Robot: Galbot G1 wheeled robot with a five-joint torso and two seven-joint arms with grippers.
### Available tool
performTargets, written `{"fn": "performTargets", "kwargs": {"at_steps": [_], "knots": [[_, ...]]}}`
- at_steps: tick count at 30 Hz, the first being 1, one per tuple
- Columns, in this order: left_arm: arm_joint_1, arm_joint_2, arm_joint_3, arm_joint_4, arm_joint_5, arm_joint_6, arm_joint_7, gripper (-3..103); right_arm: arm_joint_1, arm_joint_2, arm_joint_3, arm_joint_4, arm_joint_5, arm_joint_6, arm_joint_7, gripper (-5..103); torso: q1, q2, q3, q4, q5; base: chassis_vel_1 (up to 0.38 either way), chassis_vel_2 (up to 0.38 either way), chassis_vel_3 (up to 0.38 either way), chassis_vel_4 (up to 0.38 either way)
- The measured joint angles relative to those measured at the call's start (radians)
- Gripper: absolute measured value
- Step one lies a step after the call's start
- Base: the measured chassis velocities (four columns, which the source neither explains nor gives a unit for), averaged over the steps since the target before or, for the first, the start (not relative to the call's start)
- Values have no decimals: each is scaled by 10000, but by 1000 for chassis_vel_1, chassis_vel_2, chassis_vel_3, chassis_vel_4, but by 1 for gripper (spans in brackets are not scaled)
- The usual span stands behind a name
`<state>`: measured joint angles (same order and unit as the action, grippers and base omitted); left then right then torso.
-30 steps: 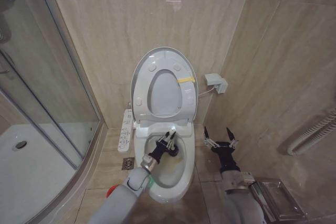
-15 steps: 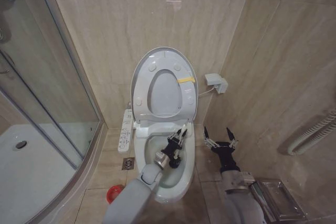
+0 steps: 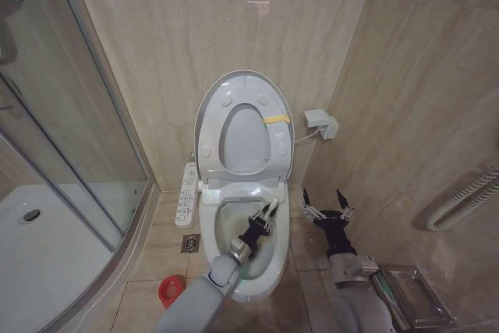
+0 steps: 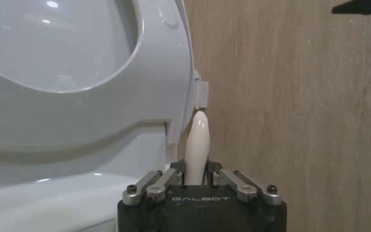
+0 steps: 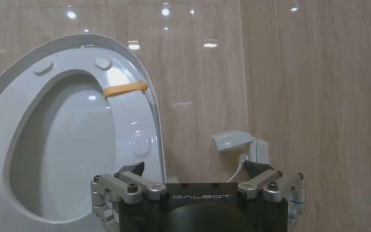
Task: Open the toilet lid, clean the toilet bowl with a toilet brush, close the toilet lid, and flush.
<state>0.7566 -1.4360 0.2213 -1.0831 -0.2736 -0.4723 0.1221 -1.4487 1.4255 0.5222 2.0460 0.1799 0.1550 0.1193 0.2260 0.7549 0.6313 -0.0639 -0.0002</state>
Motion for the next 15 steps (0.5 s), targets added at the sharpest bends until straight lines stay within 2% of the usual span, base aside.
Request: {"fn": "performTargets", "kwargs": {"at_steps": [4,15], "knots": [[222,211,-76,-610,44,218,-87,20,0,0,0,0,0,0,0,100,2,0,1,0,1,0,0,0,0],[1399,1587,-678,-2342,206,417,-186,20,0,0,0,0,0,0,0,100,1,-1,1,2,1,0,0,0,0]]}}
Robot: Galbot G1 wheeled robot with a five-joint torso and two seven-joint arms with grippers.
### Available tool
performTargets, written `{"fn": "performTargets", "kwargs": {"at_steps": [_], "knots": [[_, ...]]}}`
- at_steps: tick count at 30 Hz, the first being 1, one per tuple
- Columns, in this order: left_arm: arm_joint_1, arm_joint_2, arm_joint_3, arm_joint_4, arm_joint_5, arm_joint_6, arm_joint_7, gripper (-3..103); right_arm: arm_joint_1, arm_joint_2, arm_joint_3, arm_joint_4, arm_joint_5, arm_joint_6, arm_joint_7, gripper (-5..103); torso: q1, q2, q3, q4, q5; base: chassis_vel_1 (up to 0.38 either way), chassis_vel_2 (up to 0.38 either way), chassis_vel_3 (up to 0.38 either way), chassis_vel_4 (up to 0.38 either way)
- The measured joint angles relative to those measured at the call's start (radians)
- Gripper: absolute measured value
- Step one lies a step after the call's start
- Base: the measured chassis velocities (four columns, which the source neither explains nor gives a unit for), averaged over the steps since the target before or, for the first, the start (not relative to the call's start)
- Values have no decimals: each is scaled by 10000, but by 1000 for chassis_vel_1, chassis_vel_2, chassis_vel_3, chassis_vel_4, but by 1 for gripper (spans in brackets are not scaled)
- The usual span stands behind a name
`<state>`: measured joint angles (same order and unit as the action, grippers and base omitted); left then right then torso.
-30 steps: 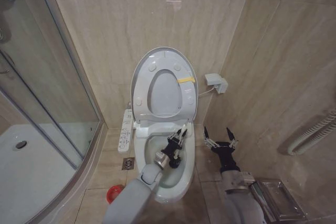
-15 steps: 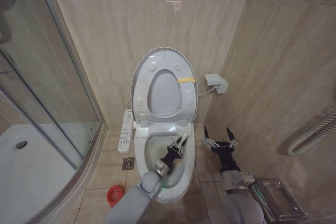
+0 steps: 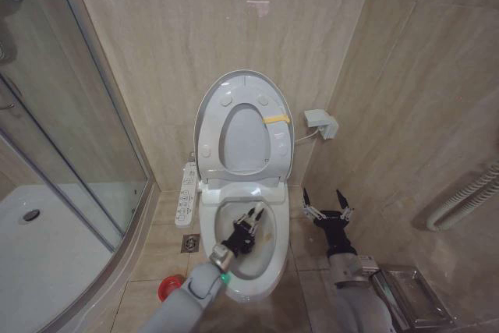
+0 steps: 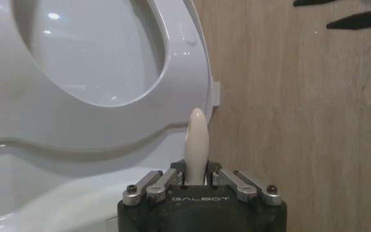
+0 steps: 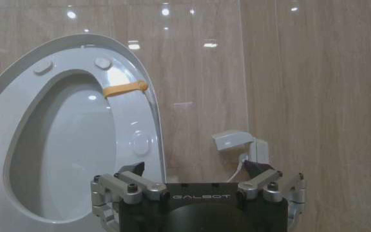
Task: Open the toilet lid, clean the toilet bowl with a toilet brush, close the toilet lid, and flush.
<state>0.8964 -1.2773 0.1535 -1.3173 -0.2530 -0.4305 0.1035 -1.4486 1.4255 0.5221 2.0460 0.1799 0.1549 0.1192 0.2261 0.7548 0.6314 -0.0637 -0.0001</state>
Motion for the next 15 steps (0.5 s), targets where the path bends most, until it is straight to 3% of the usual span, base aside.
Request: {"fn": "performTargets", "kwargs": {"at_steps": [6,15], "knots": [[817,854,-296,-1192,-169,130,-99,20,0,0,1,0,0,0,1,100,-1,0,0,-4,-5,0,0,0,0],[1837,1895,-578,-1885,-181,122,-99,20,0,0,0,0,0,0,0,100,-2,1,-1,-2,-3,0,0,0,0]]}}
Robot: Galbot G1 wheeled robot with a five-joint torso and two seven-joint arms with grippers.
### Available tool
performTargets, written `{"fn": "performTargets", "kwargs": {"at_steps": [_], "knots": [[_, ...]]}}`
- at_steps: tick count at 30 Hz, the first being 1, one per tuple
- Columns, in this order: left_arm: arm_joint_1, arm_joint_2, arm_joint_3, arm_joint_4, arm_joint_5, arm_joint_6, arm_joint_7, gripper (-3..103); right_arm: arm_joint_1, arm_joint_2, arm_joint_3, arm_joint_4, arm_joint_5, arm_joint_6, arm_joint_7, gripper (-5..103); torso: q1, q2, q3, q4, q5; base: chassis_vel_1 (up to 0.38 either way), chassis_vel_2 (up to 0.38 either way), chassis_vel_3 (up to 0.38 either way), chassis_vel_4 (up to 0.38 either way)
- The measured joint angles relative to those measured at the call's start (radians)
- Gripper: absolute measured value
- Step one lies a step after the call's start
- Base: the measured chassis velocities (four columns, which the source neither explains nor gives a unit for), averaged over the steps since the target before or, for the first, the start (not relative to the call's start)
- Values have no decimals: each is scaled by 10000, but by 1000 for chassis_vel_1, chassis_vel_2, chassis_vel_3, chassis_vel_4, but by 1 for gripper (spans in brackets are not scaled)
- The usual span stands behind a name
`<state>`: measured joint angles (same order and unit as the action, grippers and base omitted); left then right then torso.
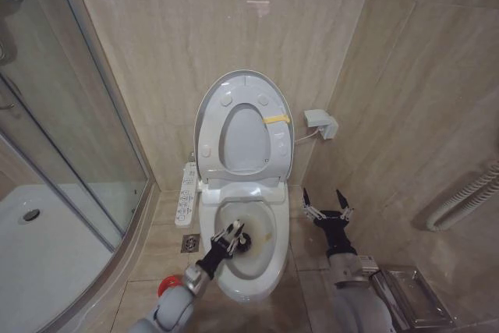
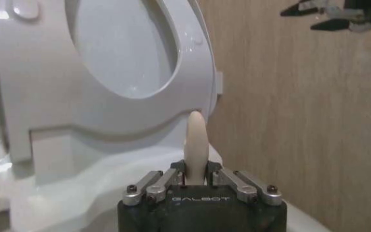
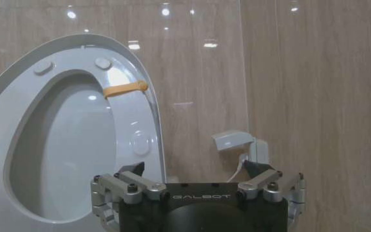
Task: Open the toilet lid, clean the toilet bowl with a toilet brush, close the toilet lid, and flush.
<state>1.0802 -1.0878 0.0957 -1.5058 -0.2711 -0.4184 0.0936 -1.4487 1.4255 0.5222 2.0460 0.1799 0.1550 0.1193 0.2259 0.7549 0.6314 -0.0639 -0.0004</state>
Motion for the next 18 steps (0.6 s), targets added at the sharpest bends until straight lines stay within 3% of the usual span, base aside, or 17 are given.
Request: {"fn": "performTargets", "kwargs": {"at_steps": [5,18], "knots": [[328,275,-35,62,41,-94,58,20,0,0,0,0,0,0,0,100,0,0,0,1,2,0,0,0,0],[16,83,186,816,147,-286,241,20,0,0,0,0,0,0,0,100,0,0,0,0,3,0,0,0,0]]}}
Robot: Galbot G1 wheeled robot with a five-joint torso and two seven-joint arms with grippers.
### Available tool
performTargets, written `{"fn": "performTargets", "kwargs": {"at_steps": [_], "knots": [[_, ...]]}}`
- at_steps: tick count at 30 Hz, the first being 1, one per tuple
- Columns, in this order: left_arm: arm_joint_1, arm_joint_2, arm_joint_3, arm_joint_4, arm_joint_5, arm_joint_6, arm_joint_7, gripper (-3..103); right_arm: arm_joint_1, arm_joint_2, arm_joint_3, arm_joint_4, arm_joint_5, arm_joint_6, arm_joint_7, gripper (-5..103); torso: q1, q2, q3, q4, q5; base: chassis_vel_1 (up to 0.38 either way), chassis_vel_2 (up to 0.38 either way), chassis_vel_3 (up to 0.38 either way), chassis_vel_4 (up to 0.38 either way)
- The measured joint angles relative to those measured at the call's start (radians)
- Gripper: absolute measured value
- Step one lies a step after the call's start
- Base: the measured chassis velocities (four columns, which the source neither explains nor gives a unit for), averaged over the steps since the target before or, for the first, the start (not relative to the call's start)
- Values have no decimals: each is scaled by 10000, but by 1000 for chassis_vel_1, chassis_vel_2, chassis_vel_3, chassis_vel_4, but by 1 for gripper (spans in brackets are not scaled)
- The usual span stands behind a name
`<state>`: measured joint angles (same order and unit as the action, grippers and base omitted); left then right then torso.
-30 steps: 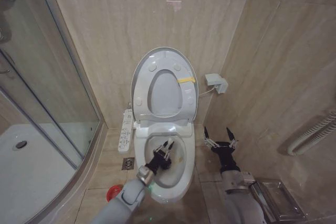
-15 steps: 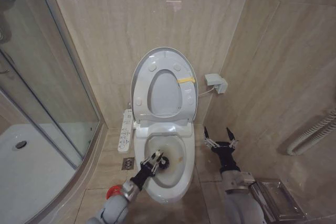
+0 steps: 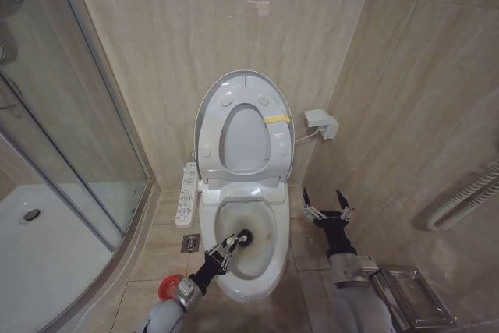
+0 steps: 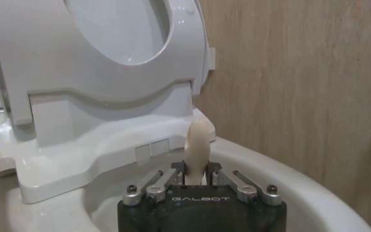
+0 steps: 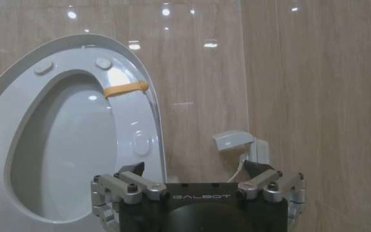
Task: Open the toilet lid, clean the toilet bowl with a toilet brush, close the toilet lid, and flush.
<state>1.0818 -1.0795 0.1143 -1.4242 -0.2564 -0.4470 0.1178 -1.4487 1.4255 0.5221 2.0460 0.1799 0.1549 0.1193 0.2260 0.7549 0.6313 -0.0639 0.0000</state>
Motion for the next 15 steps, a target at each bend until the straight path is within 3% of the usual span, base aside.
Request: {"fn": "performTargets", "kwargs": {"at_steps": [15], "knots": [[-1138,-1033,97,18,-128,44,45,20,0,0,0,0,0,0,0,100,2,-2,1,-2,1,0,0,0,0]]}}
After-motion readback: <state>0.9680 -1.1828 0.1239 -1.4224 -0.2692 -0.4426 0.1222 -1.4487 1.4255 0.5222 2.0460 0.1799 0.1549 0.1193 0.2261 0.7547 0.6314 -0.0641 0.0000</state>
